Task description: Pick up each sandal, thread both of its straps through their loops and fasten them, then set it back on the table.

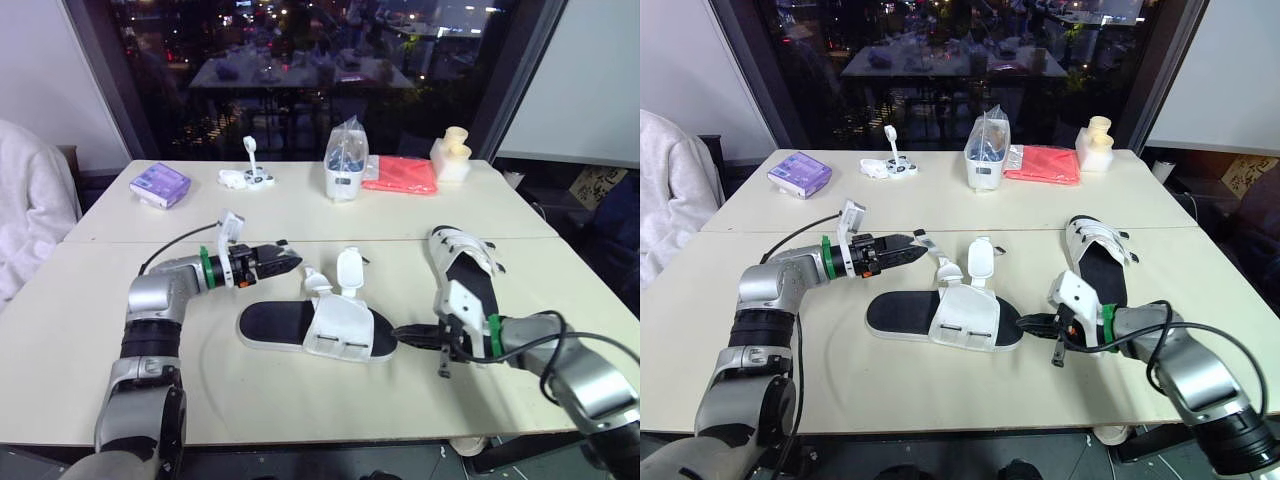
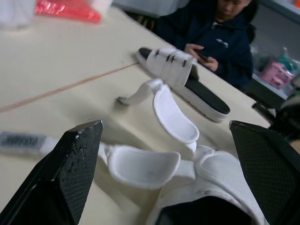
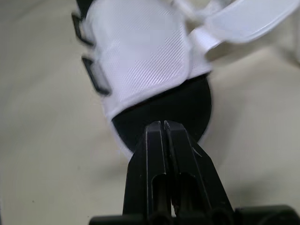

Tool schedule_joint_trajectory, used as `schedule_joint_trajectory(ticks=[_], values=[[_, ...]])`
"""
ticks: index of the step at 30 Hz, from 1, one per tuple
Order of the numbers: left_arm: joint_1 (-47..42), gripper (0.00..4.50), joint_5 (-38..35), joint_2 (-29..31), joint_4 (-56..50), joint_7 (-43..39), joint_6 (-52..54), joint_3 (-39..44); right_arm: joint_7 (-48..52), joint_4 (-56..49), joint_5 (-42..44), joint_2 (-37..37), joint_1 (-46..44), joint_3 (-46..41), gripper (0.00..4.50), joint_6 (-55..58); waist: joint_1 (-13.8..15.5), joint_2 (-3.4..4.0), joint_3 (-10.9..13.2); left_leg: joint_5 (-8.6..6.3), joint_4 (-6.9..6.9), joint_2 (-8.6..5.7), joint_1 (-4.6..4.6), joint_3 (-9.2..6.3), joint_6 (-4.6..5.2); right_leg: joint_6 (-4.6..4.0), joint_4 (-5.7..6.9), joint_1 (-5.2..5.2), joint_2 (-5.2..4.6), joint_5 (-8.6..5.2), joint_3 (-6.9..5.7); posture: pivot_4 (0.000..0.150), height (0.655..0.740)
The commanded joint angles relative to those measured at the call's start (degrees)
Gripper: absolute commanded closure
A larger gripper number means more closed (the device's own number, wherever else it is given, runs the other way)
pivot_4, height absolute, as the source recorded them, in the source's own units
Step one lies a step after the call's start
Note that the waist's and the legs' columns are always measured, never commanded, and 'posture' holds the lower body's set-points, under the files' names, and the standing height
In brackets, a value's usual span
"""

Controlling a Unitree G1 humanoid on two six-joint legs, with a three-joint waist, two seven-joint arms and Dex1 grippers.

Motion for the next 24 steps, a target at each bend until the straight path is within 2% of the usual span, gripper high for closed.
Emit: schedule_joint_trajectory(ticks=[1,11,16,20,24], values=[[0.7,0.00,-3.3,-0.4,-3.4,4.3,7.0,-1.2,0.3,1.6,-2.3,1.9,-1.9,1.3,4.43,-3.5,0.0,0.00,0.0,0.01,0.00,0.00,-0.01,0.00,-0.01,0.00,0.04,-0.03,0.00,0.00,0.00,0.150,0.7400],[-2.4,0.00,-9.8,-3.9,4.7,16.0,20.8,2.2,1.3,9.1,-8.8,6.8,-5.9,6.1,4.43,-9.7,0.0,-0.01,0.0,0.06,0.00,-0.03,0.05,-0.04,-0.10,-0.01,0.16,-0.03,0.00,-0.01,0.01,0.150,0.7400],[-6.9,0.00,-11.2,-6.1,12.9,22.9,24.3,7.0,2.5,10.2,-10.0,7.5,-6.6,6.9,4.43,-10.3,0.1,-0.01,0.0,0.06,0.00,-0.04,0.13,-0.05,-0.11,-0.01,0.16,0.06,0.00,-0.01,0.01,0.150,0.7400],[-12.1,0.00,-13.5,-7.3,22.2,29.4,27.7,14.6,2.9,10.7,-10.4,8.0,-7.2,6.8,4.43,-10.2,0.1,-0.01,0.0,0.07,0.00,-0.05,0.14,-0.06,-0.11,-0.01,0.15,0.07,-0.01,-0.01,0.00,0.150,0.7400],[-16.6,0.00,-13.8,-8.2,29.9,34.1,26.9,17.8,3.4,11.3,-10.7,8.1,-7.8,6.8,4.43,-10.4,0.0,-0.02,0.0,0.06,-0.01,-0.08,0.14,-0.06,-0.11,-0.01,0.14,0.08,-0.01,-0.01,0.00,0.150,0.7400]])
